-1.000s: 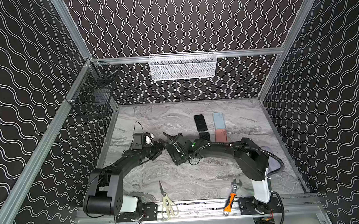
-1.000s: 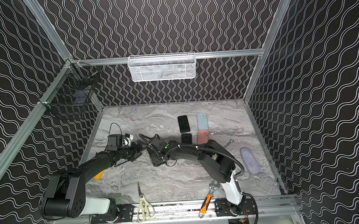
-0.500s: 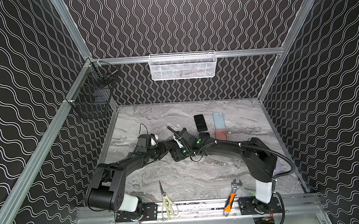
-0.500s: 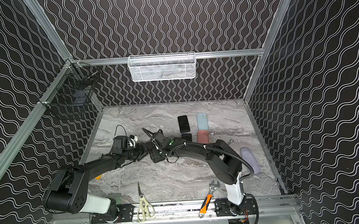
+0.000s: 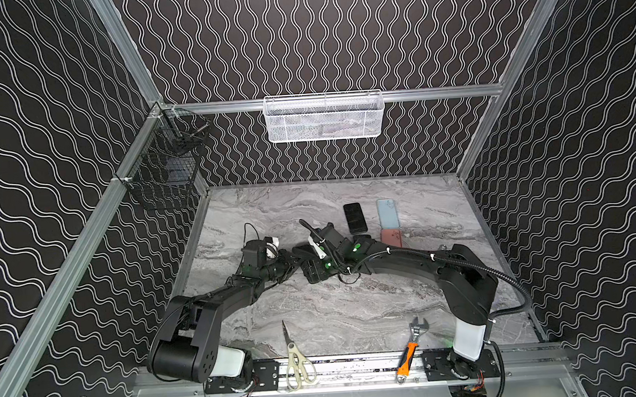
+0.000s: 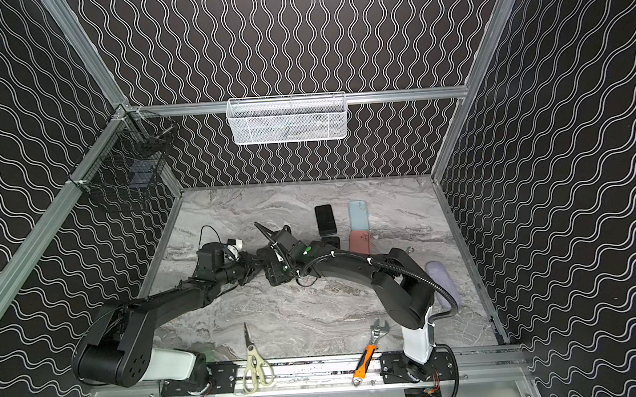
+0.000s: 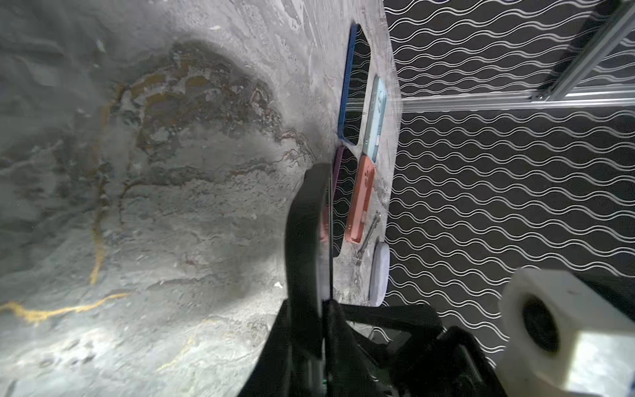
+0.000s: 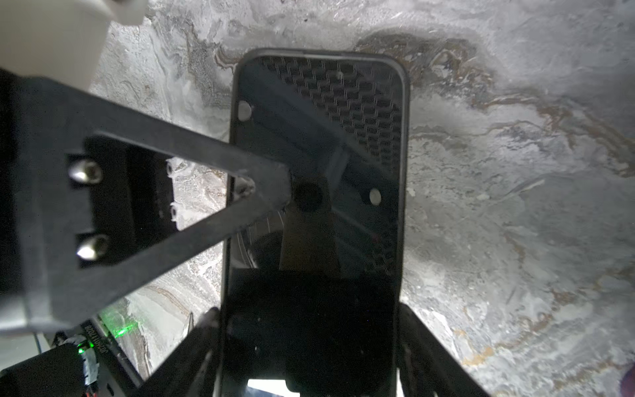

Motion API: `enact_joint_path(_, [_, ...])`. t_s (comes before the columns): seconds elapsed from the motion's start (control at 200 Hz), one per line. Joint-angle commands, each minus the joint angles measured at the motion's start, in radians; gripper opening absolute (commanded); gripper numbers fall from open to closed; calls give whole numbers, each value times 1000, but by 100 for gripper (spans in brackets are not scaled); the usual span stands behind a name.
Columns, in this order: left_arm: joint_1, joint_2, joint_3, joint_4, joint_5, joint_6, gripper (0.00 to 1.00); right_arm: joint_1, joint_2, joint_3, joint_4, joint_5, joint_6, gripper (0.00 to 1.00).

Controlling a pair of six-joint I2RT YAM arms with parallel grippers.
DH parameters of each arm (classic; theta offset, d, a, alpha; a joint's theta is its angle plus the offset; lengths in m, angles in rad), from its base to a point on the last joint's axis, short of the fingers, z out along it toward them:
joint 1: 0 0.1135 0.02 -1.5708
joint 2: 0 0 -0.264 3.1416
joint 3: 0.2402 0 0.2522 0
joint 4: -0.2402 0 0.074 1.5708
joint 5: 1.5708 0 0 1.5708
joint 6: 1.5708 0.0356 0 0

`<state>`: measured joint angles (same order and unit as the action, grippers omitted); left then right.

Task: Take the phone out of the phone case
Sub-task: Pass the phone.

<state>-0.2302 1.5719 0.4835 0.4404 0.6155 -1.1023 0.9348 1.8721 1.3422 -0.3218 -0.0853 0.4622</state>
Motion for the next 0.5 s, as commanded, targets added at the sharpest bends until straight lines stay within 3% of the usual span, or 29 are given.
enact_joint_path(0.0, [-6, -1, -6, 98, 29, -60, 13, -1, -15, -4, 61, -3, -3, 53])
enact_joint_path(0.14, [-8, -14, -11, 135, 29, -81, 0, -2, -24, -7, 59, 7, -2, 59])
enact_joint_path(0.38, [-5, -30, 43, 139, 29, -57, 0, -4, -133, -58, 84, 58, -20, 82])
enact_joint_path(0.496, [0, -33, 82, 141, 29, -50, 0, -9, -225, -86, 84, 123, -35, 88])
